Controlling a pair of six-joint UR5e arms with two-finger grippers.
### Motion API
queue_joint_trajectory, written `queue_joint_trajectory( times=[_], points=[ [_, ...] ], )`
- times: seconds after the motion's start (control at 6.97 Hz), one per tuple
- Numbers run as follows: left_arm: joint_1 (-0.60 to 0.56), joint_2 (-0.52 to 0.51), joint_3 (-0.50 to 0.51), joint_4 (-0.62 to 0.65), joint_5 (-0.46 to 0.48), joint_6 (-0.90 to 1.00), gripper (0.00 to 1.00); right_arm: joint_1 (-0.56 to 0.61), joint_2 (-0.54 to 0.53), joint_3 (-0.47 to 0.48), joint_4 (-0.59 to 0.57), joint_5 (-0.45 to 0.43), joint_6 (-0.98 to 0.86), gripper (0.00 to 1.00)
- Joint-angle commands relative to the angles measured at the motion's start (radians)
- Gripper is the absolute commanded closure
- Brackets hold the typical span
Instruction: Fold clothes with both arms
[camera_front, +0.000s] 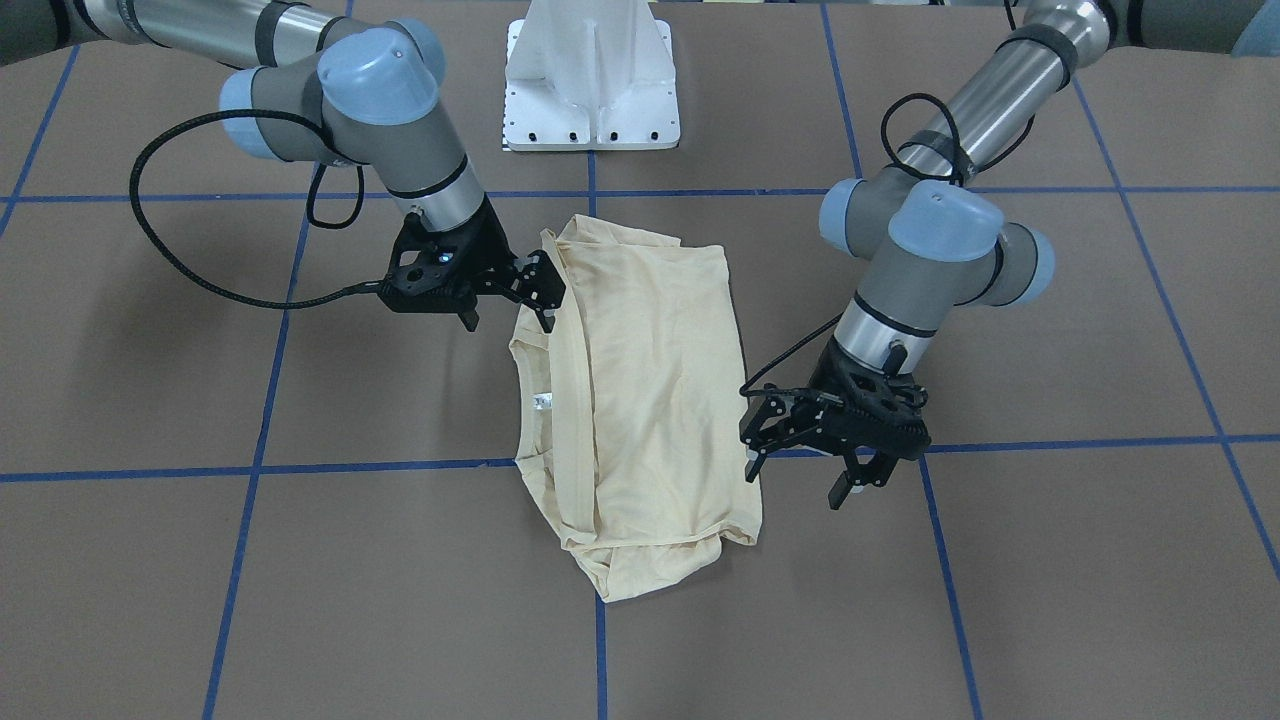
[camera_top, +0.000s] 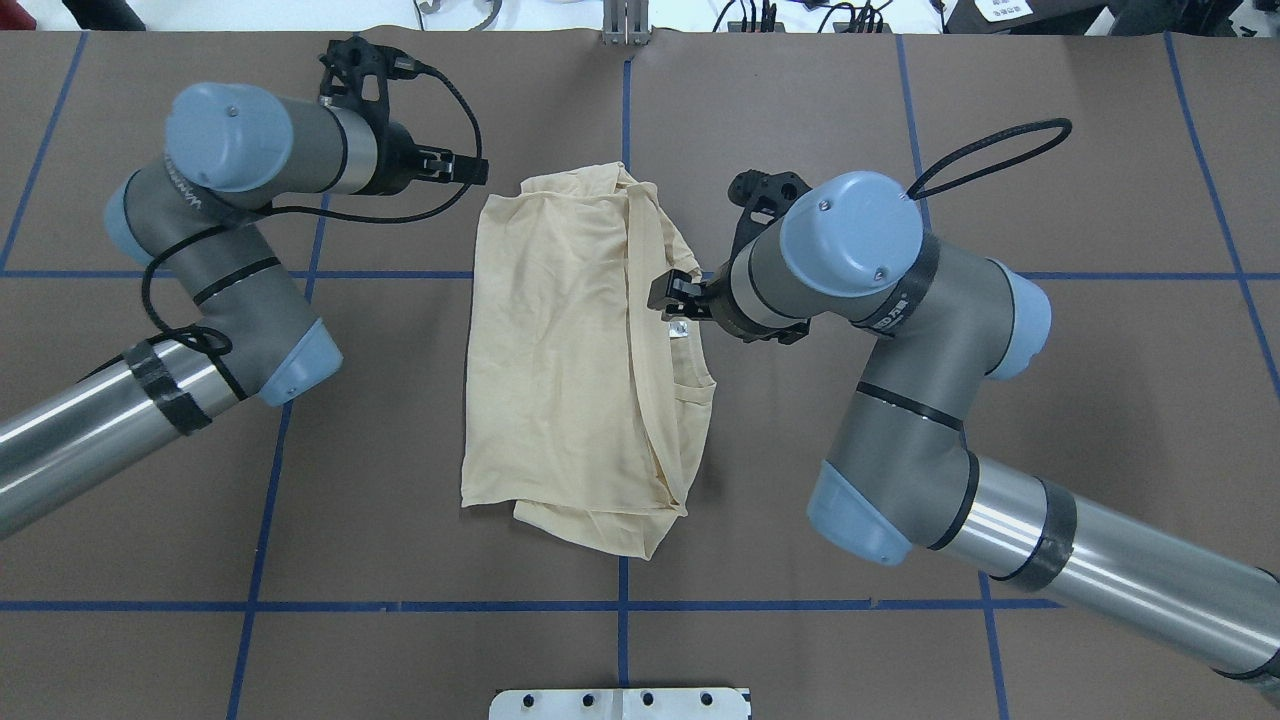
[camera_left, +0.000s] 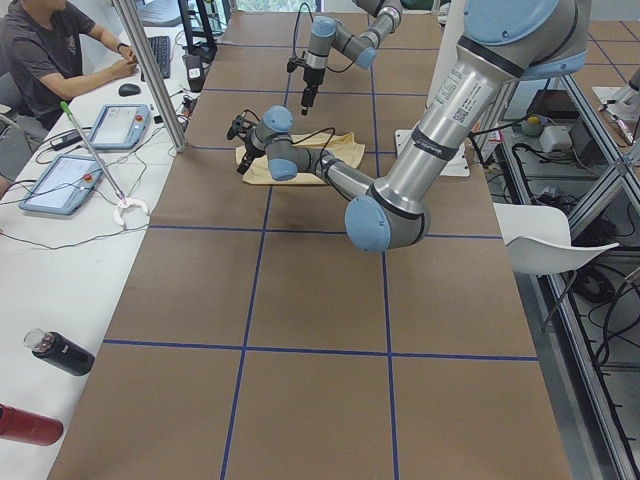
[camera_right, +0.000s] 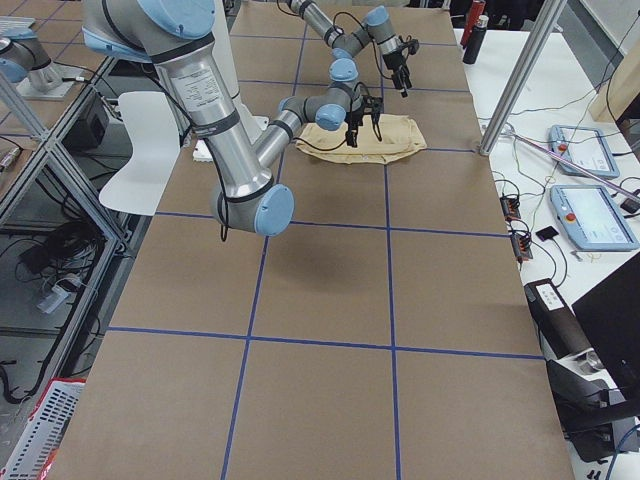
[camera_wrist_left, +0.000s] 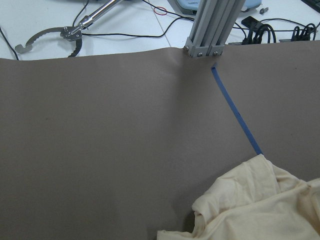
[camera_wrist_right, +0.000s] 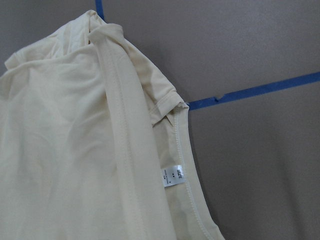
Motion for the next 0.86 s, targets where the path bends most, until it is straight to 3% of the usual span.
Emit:
queue_joint_trajectory(
  times=[0.0, 0.43, 0.72],
  points=[
    [-0.006, 0.154, -0.155, -0.001, -0.041, 0.021, 0.00, -0.089, 0.037, -0.002, -0.165, -0.111, -0.175, 0.00],
    [-0.002, 0.202, -0.171, -0.014, -0.039, 0.021, 0.00, -0.205, 0.074, -0.064, -0.222, -0.256, -0.285, 0.00],
    [-0.001, 0.202, -0.166, -0.014, -0.038, 0.021, 0.00, -0.212, 0.138, -0.149, -0.222, -0.255, -0.306, 0.00]
  ],
)
